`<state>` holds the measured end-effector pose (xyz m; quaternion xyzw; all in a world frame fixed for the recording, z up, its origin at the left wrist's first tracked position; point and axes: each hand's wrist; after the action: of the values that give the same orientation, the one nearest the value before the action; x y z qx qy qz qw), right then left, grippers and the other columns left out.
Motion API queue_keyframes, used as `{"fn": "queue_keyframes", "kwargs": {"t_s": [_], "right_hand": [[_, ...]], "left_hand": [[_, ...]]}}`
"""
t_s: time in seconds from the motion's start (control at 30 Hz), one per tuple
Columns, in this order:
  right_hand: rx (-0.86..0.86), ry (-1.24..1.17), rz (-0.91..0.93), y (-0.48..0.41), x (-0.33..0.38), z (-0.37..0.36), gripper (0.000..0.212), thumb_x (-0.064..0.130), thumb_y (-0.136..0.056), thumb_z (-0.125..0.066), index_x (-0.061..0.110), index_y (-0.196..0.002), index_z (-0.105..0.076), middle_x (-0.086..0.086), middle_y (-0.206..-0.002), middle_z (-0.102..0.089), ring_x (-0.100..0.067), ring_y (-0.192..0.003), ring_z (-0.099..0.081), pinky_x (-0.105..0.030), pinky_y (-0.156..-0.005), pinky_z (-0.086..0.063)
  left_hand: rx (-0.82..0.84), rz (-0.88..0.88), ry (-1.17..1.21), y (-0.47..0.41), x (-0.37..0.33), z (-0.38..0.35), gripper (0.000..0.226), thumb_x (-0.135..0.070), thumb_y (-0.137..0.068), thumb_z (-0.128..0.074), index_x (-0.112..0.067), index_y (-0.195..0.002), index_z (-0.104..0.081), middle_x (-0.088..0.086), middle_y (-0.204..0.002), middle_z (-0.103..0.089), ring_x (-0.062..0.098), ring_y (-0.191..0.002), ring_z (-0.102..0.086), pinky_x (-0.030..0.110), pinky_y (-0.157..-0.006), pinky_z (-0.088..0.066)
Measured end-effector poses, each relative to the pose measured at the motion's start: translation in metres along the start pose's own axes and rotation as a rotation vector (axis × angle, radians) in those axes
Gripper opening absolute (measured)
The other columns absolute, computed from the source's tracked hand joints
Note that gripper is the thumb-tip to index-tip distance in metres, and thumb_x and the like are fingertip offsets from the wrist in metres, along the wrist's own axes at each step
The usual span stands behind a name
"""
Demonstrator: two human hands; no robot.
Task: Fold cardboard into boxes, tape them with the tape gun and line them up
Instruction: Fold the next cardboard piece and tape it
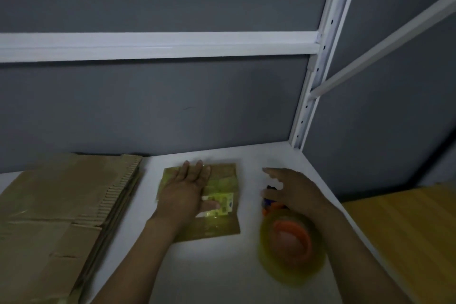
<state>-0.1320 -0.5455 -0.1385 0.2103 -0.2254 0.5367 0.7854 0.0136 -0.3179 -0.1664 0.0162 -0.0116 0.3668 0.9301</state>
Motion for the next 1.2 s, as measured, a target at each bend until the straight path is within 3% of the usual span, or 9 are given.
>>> {"fn": "queue_keyframes", "kwargs": {"t_s": [0.07,0.13,0.23,0.47,0.57,0.7,0.87,1.07,1.2], "right_hand": [[0.176,0.078,-0.171,0.014,-0.02,0.009,0.064,0.054,-0.08,-0.067,0.036,-0.136,-0.042,0.014,-0.128,-0.048,-0.011,-0.122,-0.048,-0.025,-0.099,-0.039],[0.298,0.176,-0.194,0.022,-0.035,0.006,0.029,0.047,-0.084,-0.065,0.026,-0.104,-0.058,0.01,-0.101,-0.059,-0.012,-0.095,-0.06,-0.021,-0.077,-0.047],[0.187,0.176,-0.166,0.031,-0.042,-0.004,0.025,0.036,-0.083,-0.065,0.015,-0.077,-0.055,0.002,-0.075,-0.059,-0.011,-0.066,-0.057,-0.021,-0.059,-0.045],[-0.066,-0.041,-0.017,0.036,-0.002,0.012,0.032,0.046,-0.077,-0.073,0.019,-0.088,-0.06,0.005,-0.075,-0.063,-0.005,-0.066,-0.059,-0.018,-0.058,-0.046],[-0.254,-0.076,0.077,0.024,0.034,0.032,0.032,0.047,-0.079,-0.071,0.026,-0.095,-0.054,0.01,-0.075,-0.057,-0.008,-0.069,-0.056,-0.022,-0.058,-0.045],[-0.475,0.081,0.226,-0.003,0.072,0.04,0.044,0.047,-0.083,-0.067,0.024,-0.113,-0.046,0.011,-0.089,-0.054,-0.015,-0.078,-0.053,-0.019,-0.055,-0.029],[-0.353,0.024,0.376,-0.038,0.08,0.017,0.057,0.029,-0.079,-0.074,0.017,-0.127,-0.046,0.001,-0.122,-0.051,-0.016,-0.11,-0.051,-0.019,-0.081,-0.037],[-0.234,-0.062,0.45,-0.051,0.078,0.017,0.06,0.04,-0.072,-0.08,0.038,-0.114,-0.037,0.018,-0.112,-0.041,-0.004,-0.102,-0.046,-0.017,-0.083,-0.041],[-0.155,-0.051,0.509,-0.055,0.076,0.018,0.069,0.059,-0.071,-0.063,0.067,-0.128,-0.025,0.031,-0.12,-0.036,0.011,-0.11,-0.04,-0.005,-0.084,-0.034]], "left_hand": [[-0.014,-0.002,0.016,0.001,-0.003,-0.004,0.147,-0.088,-0.026,0.037,-0.025,-0.155,0.004,-0.001,-0.161,0.011,0.025,-0.149,0.01,0.033,-0.119,0.0],[-0.024,0.002,0.022,0.001,-0.005,-0.005,0.144,-0.089,-0.029,0.036,-0.024,-0.154,0.006,-0.002,-0.161,0.012,0.023,-0.148,0.011,0.032,-0.118,0.0],[-0.028,0.003,0.039,0.0,-0.006,-0.004,0.143,-0.09,-0.034,0.034,-0.021,-0.155,0.002,-0.001,-0.161,0.01,0.022,-0.149,0.01,0.032,-0.119,-0.001],[-0.035,-0.086,0.122,-0.001,-0.005,0.002,0.138,-0.094,-0.039,0.026,-0.02,-0.153,0.001,-0.012,-0.149,0.015,0.0,-0.136,0.013,0.02,-0.11,0.008],[-0.065,-0.076,0.335,-0.001,-0.001,0.001,0.131,-0.099,-0.047,0.013,-0.027,-0.152,-0.017,-0.019,-0.15,0.0,-0.004,-0.136,0.006,0.016,-0.11,0.005],[-0.176,-0.024,0.71,0.003,0.001,0.009,0.061,-0.076,-0.089,-0.019,-0.044,-0.132,-0.048,-0.031,-0.139,-0.035,-0.002,-0.139,-0.019,0.012,-0.107,-0.014],[-0.206,0.045,1.144,0.017,-0.005,0.039,0.035,-0.05,-0.091,-0.028,-0.048,-0.114,-0.054,-0.029,-0.119,-0.056,-0.022,-0.106,-0.049,0.002,-0.089,-0.038],[-0.447,0.34,1.456,0.002,-0.009,0.077,0.068,-0.065,-0.086,-0.028,-0.013,-0.095,-0.07,0.0,-0.089,-0.072,0.01,-0.085,-0.067,0.028,-0.075,-0.053],[-0.36,0.39,1.697,-0.002,-0.006,0.09,0.025,-0.017,-0.096,-0.055,-0.01,-0.074,-0.066,0.001,-0.062,-0.067,0.012,-0.061,-0.061,0.025,-0.057,-0.046]]}}
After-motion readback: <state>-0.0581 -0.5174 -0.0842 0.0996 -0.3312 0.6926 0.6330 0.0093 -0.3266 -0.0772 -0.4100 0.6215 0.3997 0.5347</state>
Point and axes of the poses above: each hand's wrist, its own y-axis away from the middle knuckle, its own z-axis out of the back of the hand, x = y × z
